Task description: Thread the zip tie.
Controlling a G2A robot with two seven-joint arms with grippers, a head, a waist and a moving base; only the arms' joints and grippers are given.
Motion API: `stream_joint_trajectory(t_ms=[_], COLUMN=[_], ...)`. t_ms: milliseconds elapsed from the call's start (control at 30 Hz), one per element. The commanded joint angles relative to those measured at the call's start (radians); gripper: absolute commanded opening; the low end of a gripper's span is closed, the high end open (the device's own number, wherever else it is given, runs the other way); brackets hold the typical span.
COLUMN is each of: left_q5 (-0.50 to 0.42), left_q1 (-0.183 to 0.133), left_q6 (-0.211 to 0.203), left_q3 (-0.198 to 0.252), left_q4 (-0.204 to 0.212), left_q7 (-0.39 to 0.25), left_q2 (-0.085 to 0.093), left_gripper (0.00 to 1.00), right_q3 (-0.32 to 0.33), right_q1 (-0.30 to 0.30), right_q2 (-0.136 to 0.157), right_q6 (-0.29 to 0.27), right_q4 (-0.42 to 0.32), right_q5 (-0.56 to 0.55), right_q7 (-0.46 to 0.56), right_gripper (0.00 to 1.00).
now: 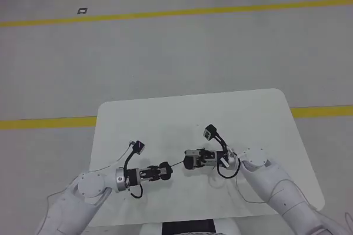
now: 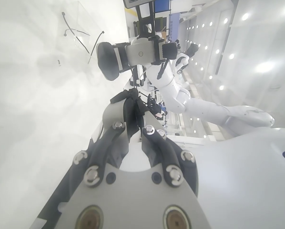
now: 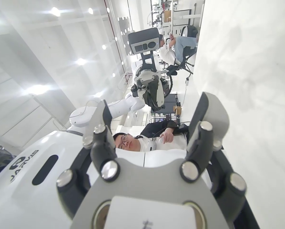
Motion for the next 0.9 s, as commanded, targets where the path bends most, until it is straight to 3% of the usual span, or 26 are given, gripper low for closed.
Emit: stream_joint_trajectory(t_ms=[0,400,867], left_q5=[-0.003,-0.016,-0.019], left_q1=[-0.001,-0.006,-0.011], left_q6=[0.0,0.0,0.0], left_q3=[0.0,-0.001,-0.002], left_q4=[0.003,0.019,0.038], left_q7=[-0.002,-0.014,-0.021], left_q2=[-0.001,-0.008,-0.016], left_gripper=[0.0,0.0,0.0], right_q3=[-0.002,-0.018,-0.027], right_q1=[0.001,0.011,0.018], right_q2=[0.0,-0.002,-0.003], right_q6=[-0.002,0.0,-0.021], right_q4=[0.004,0.019,0.028], right_q5=[0.001,0.002,0.009], right_q7=[0.0,0.004,0.01], right_gripper=[0.44,0.36,0.2])
